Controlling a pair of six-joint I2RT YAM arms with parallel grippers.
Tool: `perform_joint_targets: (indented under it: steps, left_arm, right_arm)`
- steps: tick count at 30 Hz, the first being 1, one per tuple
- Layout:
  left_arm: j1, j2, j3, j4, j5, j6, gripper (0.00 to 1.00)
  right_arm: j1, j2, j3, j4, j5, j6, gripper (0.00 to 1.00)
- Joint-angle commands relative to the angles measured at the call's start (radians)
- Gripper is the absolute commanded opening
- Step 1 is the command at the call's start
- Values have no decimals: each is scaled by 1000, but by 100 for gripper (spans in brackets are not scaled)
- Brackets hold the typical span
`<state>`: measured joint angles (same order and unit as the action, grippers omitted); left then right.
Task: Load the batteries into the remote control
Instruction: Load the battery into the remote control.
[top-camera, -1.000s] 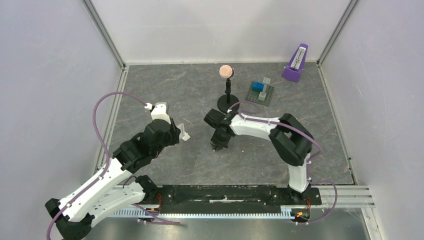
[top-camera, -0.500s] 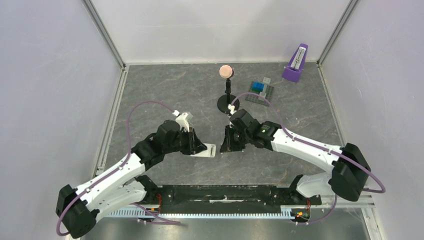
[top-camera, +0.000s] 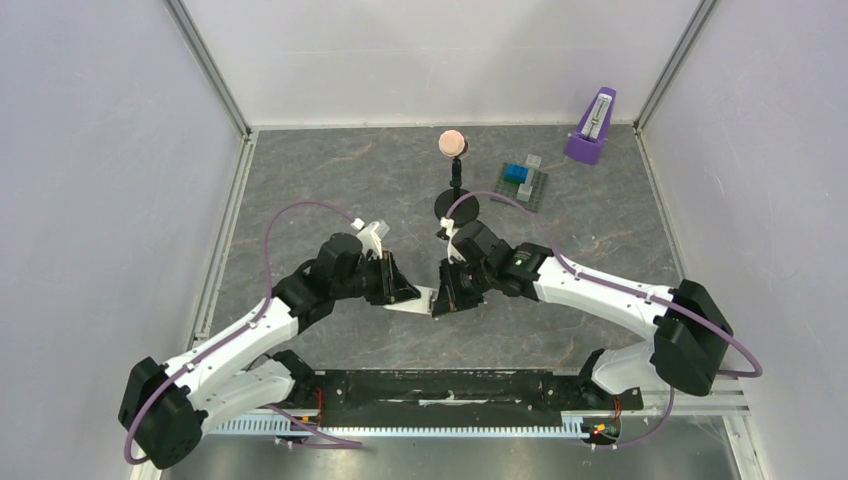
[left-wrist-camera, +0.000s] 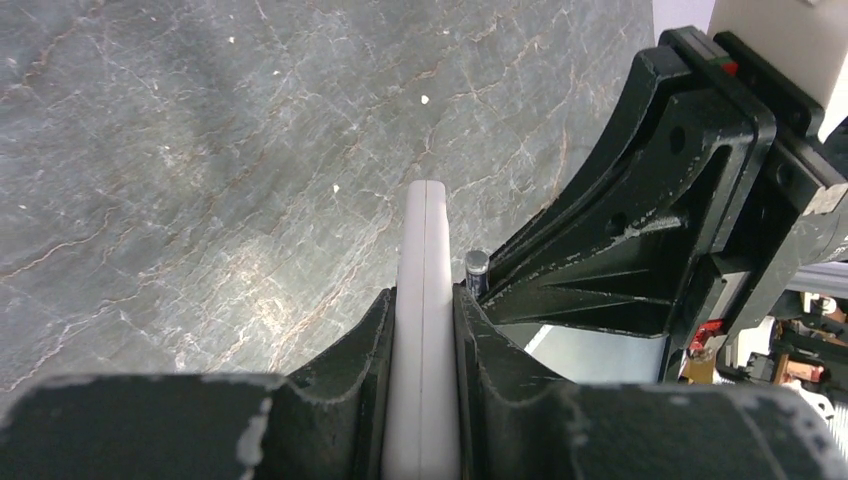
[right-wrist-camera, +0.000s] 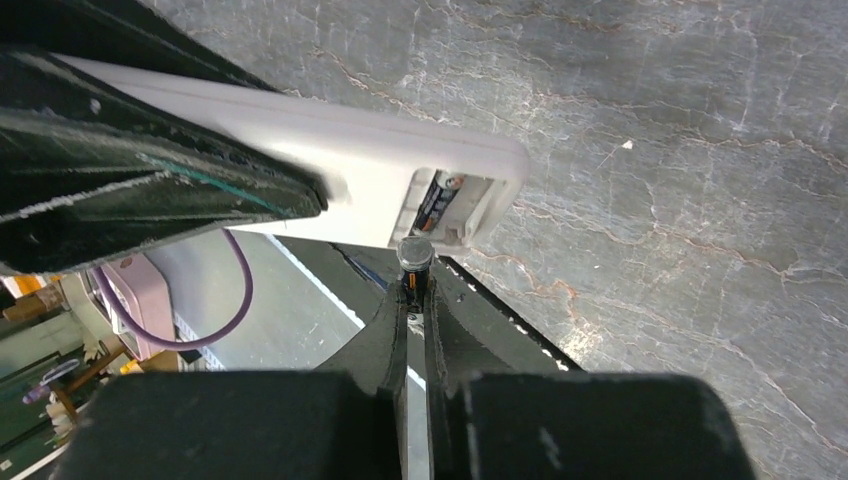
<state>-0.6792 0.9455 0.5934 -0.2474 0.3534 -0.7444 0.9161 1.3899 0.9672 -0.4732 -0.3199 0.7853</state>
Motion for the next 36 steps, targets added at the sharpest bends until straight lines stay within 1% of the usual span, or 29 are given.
perform_joint_targets:
  steps: [1, 8, 15, 23, 30, 36]
  left_arm:
    - [20, -18, 2, 33, 42, -23, 2]
    - [33, -18, -6, 22, 82, -6, 2]
    - [41, -36, -11, -2, 100, 9, 2]
    - [54, -43, -37, 12, 163, 2, 2]
    - [76, -64, -70, 69, 218, -25, 2]
    - [102, -80, -99, 113, 275, -53, 2]
  right_arm:
    - [3, 16, 28, 6, -47, -13, 0]
    - [3, 50, 28, 33, -47, 28, 0]
    - [0, 73, 47, 30, -10, 57, 0]
    - [-3, 109, 64, 28, -33, 69, 0]
    - [-15, 139, 82, 8, -76, 112, 5]
    - [-45, 179, 123, -68, -116, 152, 7]
